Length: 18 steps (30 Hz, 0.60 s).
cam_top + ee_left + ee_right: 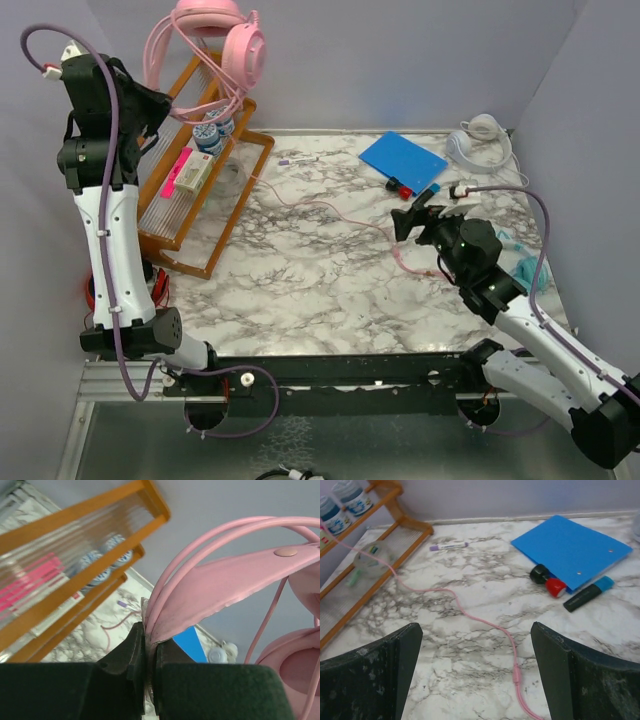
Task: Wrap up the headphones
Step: Wrap the headphones cable around the headphones.
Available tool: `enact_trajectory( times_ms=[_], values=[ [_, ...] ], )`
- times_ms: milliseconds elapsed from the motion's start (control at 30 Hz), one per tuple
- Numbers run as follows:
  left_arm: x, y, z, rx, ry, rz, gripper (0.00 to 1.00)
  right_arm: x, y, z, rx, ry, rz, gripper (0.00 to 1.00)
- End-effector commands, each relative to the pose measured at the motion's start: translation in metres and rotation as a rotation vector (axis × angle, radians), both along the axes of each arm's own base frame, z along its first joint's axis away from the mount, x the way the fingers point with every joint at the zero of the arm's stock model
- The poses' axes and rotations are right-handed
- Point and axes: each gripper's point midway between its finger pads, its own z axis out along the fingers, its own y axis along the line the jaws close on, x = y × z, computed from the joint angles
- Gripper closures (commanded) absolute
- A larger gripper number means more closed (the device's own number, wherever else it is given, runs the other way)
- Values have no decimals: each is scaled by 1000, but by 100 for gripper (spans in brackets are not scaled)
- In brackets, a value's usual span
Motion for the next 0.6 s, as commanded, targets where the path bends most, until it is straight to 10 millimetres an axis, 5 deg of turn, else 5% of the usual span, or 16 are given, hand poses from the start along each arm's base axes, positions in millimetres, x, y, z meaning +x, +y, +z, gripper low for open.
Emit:
enact_trajectory(
  times_ms=[0, 167, 400, 567],
  values=[
    [-7, -62, 55, -23, -199, -182, 100, -8, 58, 24, -33, -103, 336, 0],
    [-5, -132, 47, -40, -188, -352, 100, -16, 98, 40, -34, -228, 568, 1],
    [-24, -207, 37, -23, -166, -531, 100, 2, 130, 56, 38, -347, 663, 0],
    [-46, -240, 29, -30, -144, -623, 100, 18, 140, 59, 55, -452, 667, 0]
  ],
)
